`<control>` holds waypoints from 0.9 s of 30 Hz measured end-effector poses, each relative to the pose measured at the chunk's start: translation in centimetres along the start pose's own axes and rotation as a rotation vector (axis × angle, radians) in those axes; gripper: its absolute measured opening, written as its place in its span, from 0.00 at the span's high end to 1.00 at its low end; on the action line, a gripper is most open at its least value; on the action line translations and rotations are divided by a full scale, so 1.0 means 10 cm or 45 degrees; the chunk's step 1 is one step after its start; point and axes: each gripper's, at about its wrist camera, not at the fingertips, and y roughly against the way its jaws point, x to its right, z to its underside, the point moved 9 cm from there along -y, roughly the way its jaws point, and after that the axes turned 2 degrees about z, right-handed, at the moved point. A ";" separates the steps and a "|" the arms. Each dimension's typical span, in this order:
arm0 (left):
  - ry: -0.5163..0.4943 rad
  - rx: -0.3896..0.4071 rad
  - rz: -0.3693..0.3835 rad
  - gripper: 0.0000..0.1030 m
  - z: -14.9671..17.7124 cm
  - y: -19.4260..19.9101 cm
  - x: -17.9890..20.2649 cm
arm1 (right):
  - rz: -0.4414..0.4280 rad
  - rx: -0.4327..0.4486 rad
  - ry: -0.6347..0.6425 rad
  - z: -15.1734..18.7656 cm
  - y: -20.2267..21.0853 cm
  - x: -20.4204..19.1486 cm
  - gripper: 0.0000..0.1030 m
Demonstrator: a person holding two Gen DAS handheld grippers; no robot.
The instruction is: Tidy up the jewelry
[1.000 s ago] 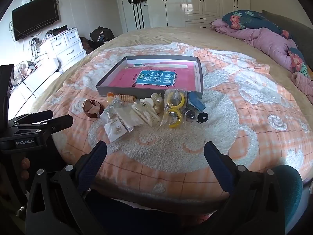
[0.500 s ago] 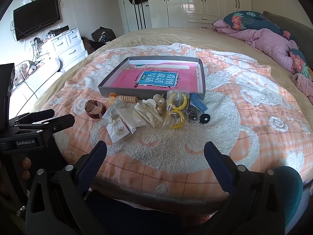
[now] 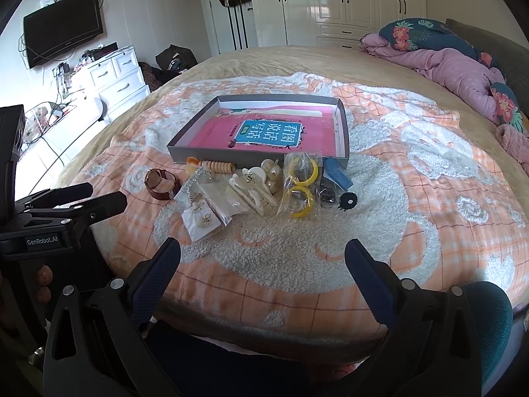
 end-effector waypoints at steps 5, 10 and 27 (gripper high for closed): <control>0.002 0.001 0.000 0.09 0.00 0.00 0.00 | 0.001 0.002 0.000 0.00 0.00 0.00 0.04; 0.002 0.004 -0.003 0.09 0.00 -0.02 0.00 | -0.001 -0.001 0.002 0.01 -0.01 -0.01 0.04; 0.044 -0.009 -0.020 0.09 -0.10 -0.20 -0.20 | -0.008 -0.011 -0.038 -0.16 -0.17 0.17 0.04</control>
